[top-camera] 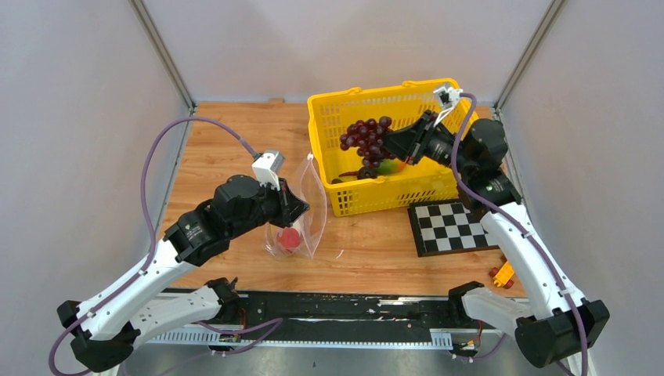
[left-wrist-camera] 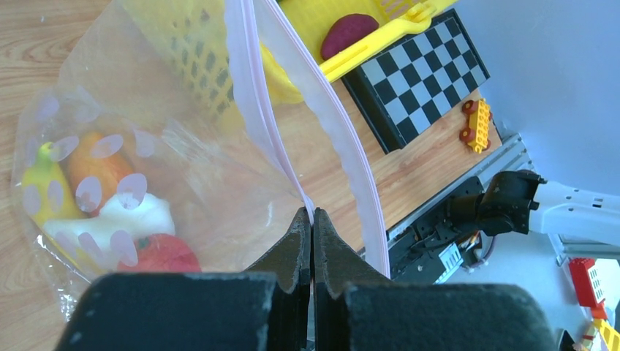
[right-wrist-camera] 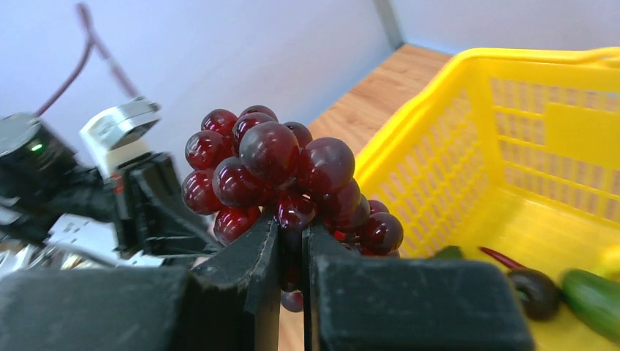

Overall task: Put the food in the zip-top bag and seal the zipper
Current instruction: Place the fake fruit in the zipper food storage bag.

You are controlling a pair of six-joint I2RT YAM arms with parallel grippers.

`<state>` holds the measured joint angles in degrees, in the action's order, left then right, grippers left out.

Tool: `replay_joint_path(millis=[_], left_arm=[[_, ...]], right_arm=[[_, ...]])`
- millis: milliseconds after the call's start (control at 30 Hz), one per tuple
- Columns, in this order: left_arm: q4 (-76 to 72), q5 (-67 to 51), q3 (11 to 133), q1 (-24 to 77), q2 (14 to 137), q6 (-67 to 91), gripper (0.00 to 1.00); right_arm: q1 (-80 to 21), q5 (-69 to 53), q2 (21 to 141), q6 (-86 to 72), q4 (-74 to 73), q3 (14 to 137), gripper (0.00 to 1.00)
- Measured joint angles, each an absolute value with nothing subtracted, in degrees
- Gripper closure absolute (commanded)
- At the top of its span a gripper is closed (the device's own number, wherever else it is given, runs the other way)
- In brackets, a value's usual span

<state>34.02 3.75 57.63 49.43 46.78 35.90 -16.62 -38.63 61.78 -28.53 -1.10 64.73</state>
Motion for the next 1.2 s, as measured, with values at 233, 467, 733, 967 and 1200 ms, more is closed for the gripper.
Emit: replay_joint_path(millis=[233,467,733,967,1200], left_arm=[[33.82,3.49,57.63,49.43,47.03,35.9,1.0],[33.65,3.49,57.63,49.43,47.03,35.9,1.0],[33.63,3.75,57.63,49.43,46.59,35.92,1.0],[33.36,4.64,57.14,49.43,45.43,36.03,1.0],[33.39,5.1,56.86,49.43,45.1,36.16,1.0]], right_arm=[[-30.11,-36.88,61.78,-29.8,3.57,64.38,1.0],[-38.83,-34.0,64.31,-30.83,9.39,64.05,1.0],[-41.87,-32.99,68.51,-33.23,14.13,62.37,1.0],[-42.0,-35.4,74.85,-33.65,12.73,62.78,1.0],[-42.63,-35.81,77.56,-29.65,3.44,65.93,1.0]])
